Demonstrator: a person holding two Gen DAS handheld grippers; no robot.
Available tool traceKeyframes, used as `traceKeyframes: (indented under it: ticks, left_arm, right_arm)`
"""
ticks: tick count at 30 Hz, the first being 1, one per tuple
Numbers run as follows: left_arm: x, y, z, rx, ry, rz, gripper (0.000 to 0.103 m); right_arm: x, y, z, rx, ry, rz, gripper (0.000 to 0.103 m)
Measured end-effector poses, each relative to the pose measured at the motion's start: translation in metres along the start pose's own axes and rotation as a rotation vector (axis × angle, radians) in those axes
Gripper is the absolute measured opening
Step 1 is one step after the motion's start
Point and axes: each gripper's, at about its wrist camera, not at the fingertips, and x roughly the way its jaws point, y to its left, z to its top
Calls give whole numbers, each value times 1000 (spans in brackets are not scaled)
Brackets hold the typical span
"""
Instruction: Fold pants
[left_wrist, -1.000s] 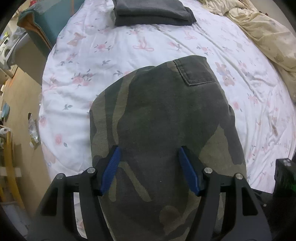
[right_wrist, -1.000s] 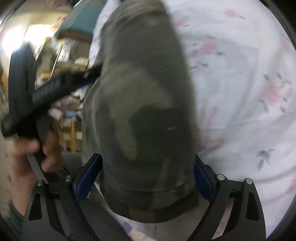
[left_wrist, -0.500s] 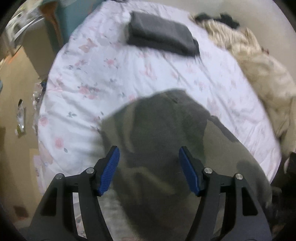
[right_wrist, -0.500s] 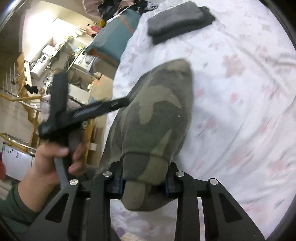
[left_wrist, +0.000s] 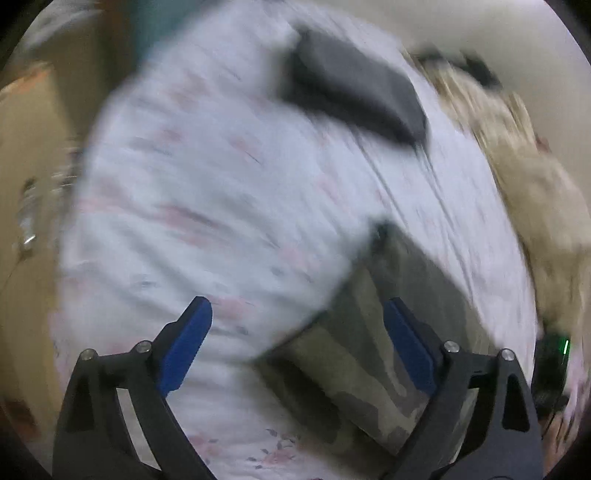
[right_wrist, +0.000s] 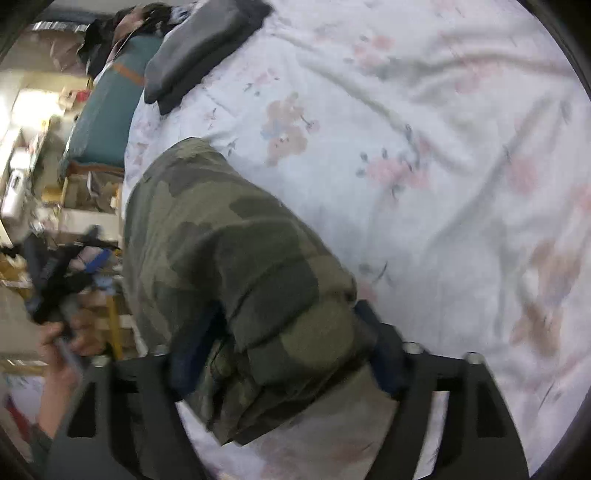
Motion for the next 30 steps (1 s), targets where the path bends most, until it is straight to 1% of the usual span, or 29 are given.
traceKeyframes:
  ticks: [1,2,3,4,5,6,7,8,10,11,12,13,14,15,16,17,18,19,20,22,24,26,28,29,30]
  left_arm:
    - [11,-5,1,43,42,-21,92]
    - [22,-10,0,89,83,-49,92]
    - [34,-15,-2,140,126,-57,92]
    - [39,-17,-3,161,139,-49,93]
    - [47,-17,-5,179,157,-42,93]
    - [53,-15,-7,182,175,-40,95]
    - [58,-12,-9,176,201,-37,95]
    - [64,-8,-11,158,225,-48,95]
    - [65,-8,-13,165,239,-53,91]
    - [63,-12,-15,183,250,-80,74]
    - [61,-14,-16,183,260,-112,55]
    - [59,-16,-17,179,268,-122,49]
    - [54,-22,-19,202,263,-122,37]
    - [49,-28,-22,243,250,-112,28]
    - [43,-34,-25,280,235,-94,25]
    - [34,-40,-26,299,210,-88,21]
    - [25,-42,-25,296,190,-90,19]
    - [17,-43,-24,286,170,-98,19]
    - [5,-46,-23,282,149,-103,19]
    - [-18,-52,-26,300,115,-106,19]
    - [-45,-59,-31,316,56,-101,19]
    - [-64,-55,-38,264,26,-126,19]
    - [-71,-57,-52,217,11,-100,19]
    - [-71,-53,-64,193,6,-61,19]
    - [-66,-52,-73,179,8,-34,20]
  right_arm:
    - [-1,-4,-1,35,-15,26,88]
    - [-6,-7,-7,77,-45,44,91]
    - [-6,-7,-13,105,-66,50,95]
    - [-9,-10,-18,136,-92,62,98]
    - [-8,-14,-23,173,-122,78,99]
    - [-5,-18,-30,213,-134,82,100]
    - [-2,-21,-33,239,-129,91,100]
    - [11,-23,-38,260,-103,116,100]
    - [36,-15,-41,258,-46,147,100]
    - [43,-10,-46,246,-43,147,99]
    - [43,-3,-51,222,-64,135,92]
    - [45,4,-52,187,-94,121,72]
    - [40,16,-55,134,-138,78,69]
    - [36,27,-57,85,-175,47,57]
    - [31,37,-58,43,-194,24,50]
    - [25,49,-58,-13,-208,-11,46]
    - [21,55,-56,-40,-215,-23,39]
    - [14,61,-54,-68,-227,-23,36]
    - [6,68,-51,-97,-236,-17,35]
    - [-13,83,-41,-171,-267,-49,35]
    - [-36,96,-26,-232,-310,-16,34]
    - [-56,111,-5,-302,-335,6,33]
    - [-64,117,12,-354,-309,40,33]
    - [-60,118,23,-372,-260,70,33]
    - [-53,116,30,-387,-218,70,34]
